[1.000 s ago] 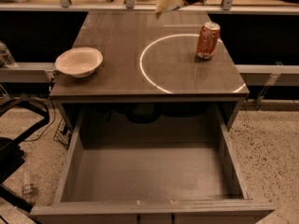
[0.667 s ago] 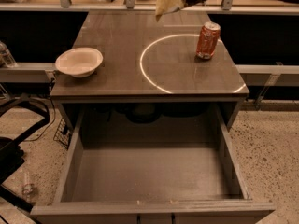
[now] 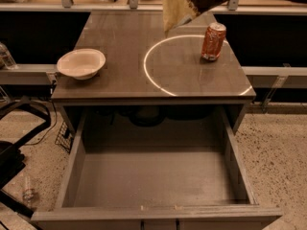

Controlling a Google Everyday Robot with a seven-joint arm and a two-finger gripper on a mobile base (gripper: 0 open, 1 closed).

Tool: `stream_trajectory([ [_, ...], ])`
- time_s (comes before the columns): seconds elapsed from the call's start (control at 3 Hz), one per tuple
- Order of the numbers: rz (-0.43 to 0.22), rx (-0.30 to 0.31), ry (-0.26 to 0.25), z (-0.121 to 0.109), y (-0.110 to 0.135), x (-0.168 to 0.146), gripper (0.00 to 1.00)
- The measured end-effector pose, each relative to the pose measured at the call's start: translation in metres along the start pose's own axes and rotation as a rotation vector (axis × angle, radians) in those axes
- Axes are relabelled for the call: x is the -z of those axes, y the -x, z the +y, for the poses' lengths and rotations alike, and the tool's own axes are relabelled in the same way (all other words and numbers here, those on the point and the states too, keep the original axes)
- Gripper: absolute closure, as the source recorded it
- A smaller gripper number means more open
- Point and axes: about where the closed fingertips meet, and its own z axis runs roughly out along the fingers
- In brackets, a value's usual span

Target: Place brown chip bag into top drawer

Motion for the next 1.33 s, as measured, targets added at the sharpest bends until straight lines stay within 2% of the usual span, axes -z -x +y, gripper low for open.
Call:
stream_trajectory([
  [0.33, 0.046, -0.042, 0.033, 0.0182, -0.0231, -0.0213, 1.0],
  [0.67, 0.052, -0.05, 0.041, 0.0255, -0.025, -0.0215, 0.9],
  [1.33, 0.052, -0.05, 0.041, 0.0255, -0.0249, -0.0215, 0.9],
])
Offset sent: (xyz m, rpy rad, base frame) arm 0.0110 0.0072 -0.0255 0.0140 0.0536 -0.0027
